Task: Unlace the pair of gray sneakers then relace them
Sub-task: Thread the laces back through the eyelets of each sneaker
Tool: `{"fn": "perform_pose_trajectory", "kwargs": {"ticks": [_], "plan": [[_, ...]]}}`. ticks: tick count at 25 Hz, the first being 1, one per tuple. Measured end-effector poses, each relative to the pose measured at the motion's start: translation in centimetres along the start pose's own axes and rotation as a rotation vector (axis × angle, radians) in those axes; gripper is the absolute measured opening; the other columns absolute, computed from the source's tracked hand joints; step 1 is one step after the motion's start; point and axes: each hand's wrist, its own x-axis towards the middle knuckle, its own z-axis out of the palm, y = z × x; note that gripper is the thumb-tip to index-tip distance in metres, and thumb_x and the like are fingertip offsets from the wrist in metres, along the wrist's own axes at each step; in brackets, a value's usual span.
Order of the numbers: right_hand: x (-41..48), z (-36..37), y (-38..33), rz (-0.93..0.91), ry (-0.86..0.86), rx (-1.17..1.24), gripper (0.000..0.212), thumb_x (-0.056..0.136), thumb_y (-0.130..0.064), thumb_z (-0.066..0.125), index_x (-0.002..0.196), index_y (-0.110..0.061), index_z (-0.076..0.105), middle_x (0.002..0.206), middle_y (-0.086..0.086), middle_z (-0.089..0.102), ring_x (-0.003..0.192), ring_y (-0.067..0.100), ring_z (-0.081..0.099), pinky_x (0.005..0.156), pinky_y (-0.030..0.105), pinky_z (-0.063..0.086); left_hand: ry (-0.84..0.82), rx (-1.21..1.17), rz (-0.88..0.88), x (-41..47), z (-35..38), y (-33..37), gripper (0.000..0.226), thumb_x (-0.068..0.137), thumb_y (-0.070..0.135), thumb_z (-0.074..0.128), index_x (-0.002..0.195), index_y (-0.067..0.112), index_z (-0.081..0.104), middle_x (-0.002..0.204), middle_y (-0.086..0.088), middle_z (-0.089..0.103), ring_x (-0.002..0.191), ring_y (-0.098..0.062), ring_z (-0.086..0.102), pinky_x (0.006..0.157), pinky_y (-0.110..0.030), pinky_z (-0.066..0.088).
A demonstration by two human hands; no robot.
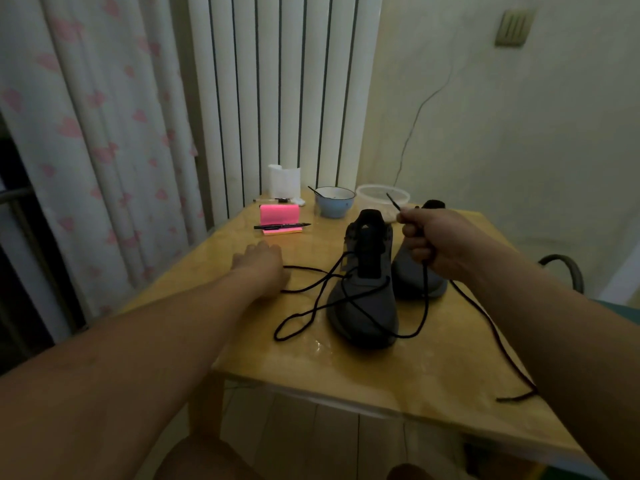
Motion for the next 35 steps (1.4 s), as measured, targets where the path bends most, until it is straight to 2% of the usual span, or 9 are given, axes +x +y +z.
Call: {"fn": "perform_pose_trajectory", "kwargs": {"ticks": [3,8,10,13,17,20,28,31,35], "plan": [[0.0,0.5,0.3,-0.007,0.014,-0.041,0.019,0.109,-0.026,0.052,0.097,-0.014,0.060,0.064,-0.003,0.043,0.044,0.006,0.031,0.036,0.019,0.027,-0.073,-0.080,0.051,0.0,0.3,-0.5,0.015,0.107,0.035,0.053,0.112,0.022,0.059,0.112,-0.003,0.064,0.102,-0.023,0.060,0.097,-0.044,0.050],[-0.5,2.2,-2.1,-0.062,0.044,0.078,0.020,0.109,-0.026,0.049,0.093,-0.016,0.056,0.067,-0.002,0.045,0.047,0.008,0.034,0.039,0.020,0.033,-0.059,-1.549,0.041,-1.4,-8.4,1.8,0.016,0.108,0.008,0.048,0.118,0.003,0.059,0.090,-0.009,0.061,0.075,-0.015,0.062,0.073,-0.028,0.054],[-1.3,3.1,-3.5,-0.092,0.049,0.151,0.019,0.108,-0.024,0.052,0.095,-0.014,0.061,0.073,0.000,0.053,0.055,0.011,0.046,0.050,0.023,0.046,-0.055,-1.741,0.177,-2.2,-12.7,3.6,0.021,0.109,0.005,0.045,0.125,0.002,0.057,0.088,-0.007,0.063,0.075,-0.014,0.066,0.078,-0.030,0.055],[-3.2,4.3,-6.2,-0.165,0.101,0.085,0.018,0.102,-0.025,0.064,0.099,-0.013,0.076,0.084,0.000,0.059,0.073,0.013,0.053,0.070,0.028,0.050,-0.075,-1.732,0.317,-4.3,-17.0,6.7,0.027,0.110,0.002,0.041,0.132,0.004,0.057,0.092,-0.006,0.069,0.082,-0.016,0.073,0.087,-0.033,0.057],[-5.9,4.6,-10.4,-0.317,0.025,0.072,0.017,0.100,-0.021,0.067,0.108,-0.009,0.075,0.077,-0.001,0.059,0.060,0.009,0.046,0.054,0.022,0.037,-0.054,-1.622,0.403,-6.8,-19.8,8.7,0.026,0.110,0.007,0.045,0.128,-0.003,0.061,0.090,-0.006,0.062,0.073,-0.012,0.061,0.063,-0.022,0.051],[-7.7,4.5,-12.8,-0.421,0.018,-0.004,0.016,0.099,-0.020,0.070,0.108,-0.007,0.075,0.081,0.003,0.067,0.065,0.011,0.053,0.056,0.023,0.038,0.069,-1.459,0.447,-8.0,-20.5,9.7,0.020,0.108,0.021,0.057,0.115,0.005,0.066,0.086,-0.004,0.060,0.063,-0.010,0.050,0.053,-0.021,0.040],[-9.8,4.0,-13.4,-0.467,0.057,-0.111,0.019,0.097,-0.026,0.071,0.110,-0.014,0.077,0.098,0.005,0.072,0.092,0.021,0.061,0.081,0.034,0.049,0.218,-1.251,0.501,-10.9,-20.1,12.1,0.023,0.107,0.028,0.059,0.115,0.009,0.069,0.091,-0.004,0.072,0.067,-0.006,0.058,0.061,-0.019,0.046],[-10.0,3.8,-13.1,-0.470,0.040,-0.095,0.020,0.097,-0.027,0.071,0.111,-0.014,0.078,0.103,0.006,0.073,0.094,0.020,0.062,0.084,0.034,0.049,0.314,-1.159,0.486,-10.9,-19.8,12.2,0.023,0.106,0.037,0.060,0.110,0.018,0.073,0.083,-0.003,0.071,0.061,0.001,0.059,0.065,-0.022,0.045],[-9.7,3.9,-12.6,-0.461,0.046,-0.074,0.016,0.095,-0.025,0.075,0.106,-0.014,0.080,0.089,0.006,0.069,0.084,0.019,0.056,0.079,0.032,0.048,0.479,-0.934,0.481,-10.5,-19.5,12.1,0.024,0.105,0.045,0.058,0.104,0.031,0.077,0.075,0.006,0.068,0.070,-0.011,0.065,0.066,-0.035,0.053]]}}
